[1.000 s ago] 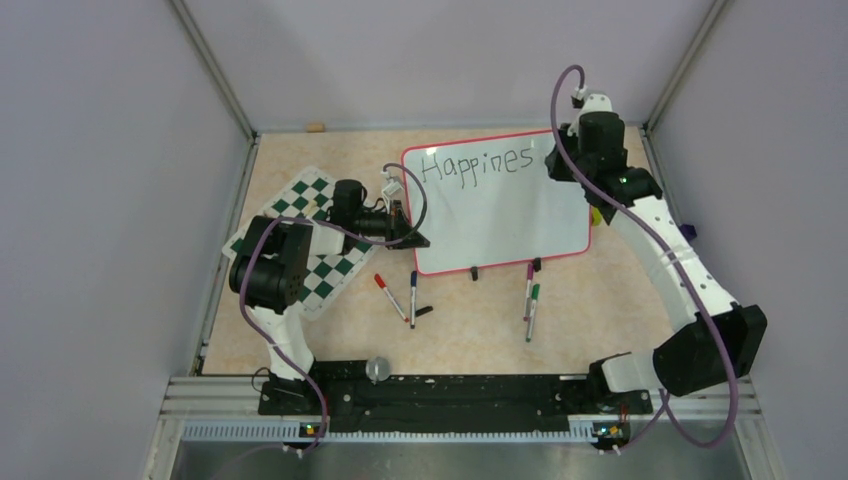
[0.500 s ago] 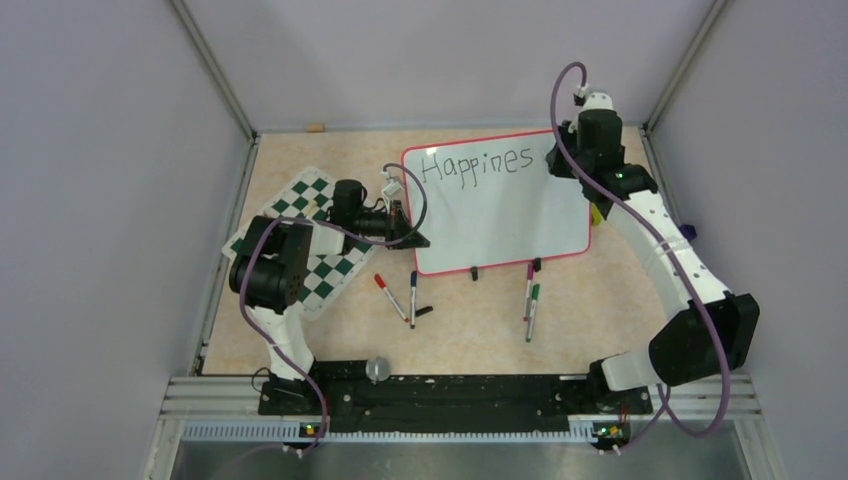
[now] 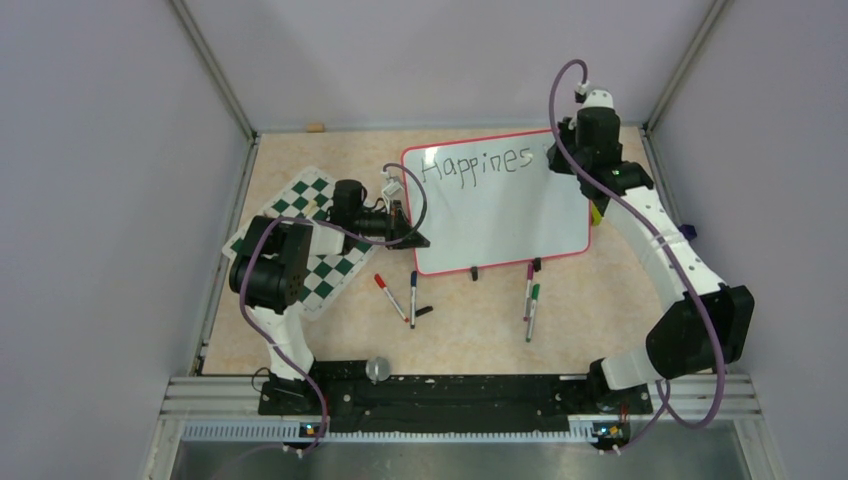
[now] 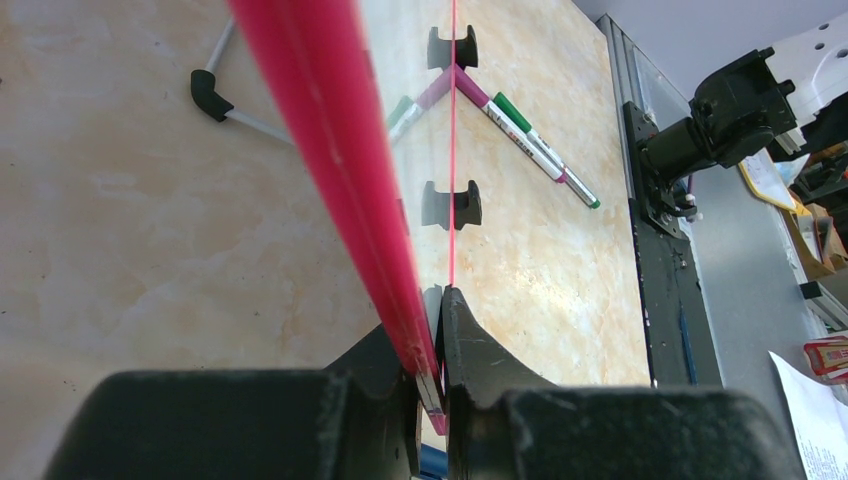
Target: Write a sentence on the whiteboard
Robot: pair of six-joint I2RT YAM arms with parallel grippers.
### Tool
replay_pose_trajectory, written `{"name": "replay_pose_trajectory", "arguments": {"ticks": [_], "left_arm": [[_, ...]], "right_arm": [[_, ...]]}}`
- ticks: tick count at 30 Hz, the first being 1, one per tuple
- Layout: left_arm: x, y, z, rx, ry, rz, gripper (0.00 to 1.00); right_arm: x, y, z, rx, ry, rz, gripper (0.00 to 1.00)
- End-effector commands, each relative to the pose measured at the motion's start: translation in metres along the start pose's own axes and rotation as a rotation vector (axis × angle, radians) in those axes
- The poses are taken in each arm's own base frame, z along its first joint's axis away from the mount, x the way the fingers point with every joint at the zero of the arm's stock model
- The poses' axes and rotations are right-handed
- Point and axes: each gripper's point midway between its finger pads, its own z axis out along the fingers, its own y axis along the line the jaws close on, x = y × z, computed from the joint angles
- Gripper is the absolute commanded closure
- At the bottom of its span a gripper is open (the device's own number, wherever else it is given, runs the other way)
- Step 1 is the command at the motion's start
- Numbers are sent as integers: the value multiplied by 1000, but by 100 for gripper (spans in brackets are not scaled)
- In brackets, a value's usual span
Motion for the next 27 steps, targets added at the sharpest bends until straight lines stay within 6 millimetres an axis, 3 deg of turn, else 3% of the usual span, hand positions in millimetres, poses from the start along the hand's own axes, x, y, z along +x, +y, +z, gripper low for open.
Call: {"name": "replay_pose_trajectory", "arguments": {"ticks": [1,7,15,27], "left_arm": [[28,-2,5,27,44,15,100],[29,-2,5,26,45,14,100],[28,-3,5,28,44,15,100],[28,-4,5,28,43,16,100]], "right_arm": [[-33,1,0,0,-88,29,100],[-33,13,-1,-72,-77,15,100],[-18,18,-3,-109,-33,7,100],[6,8,-8,-77,23,-3,100]]}}
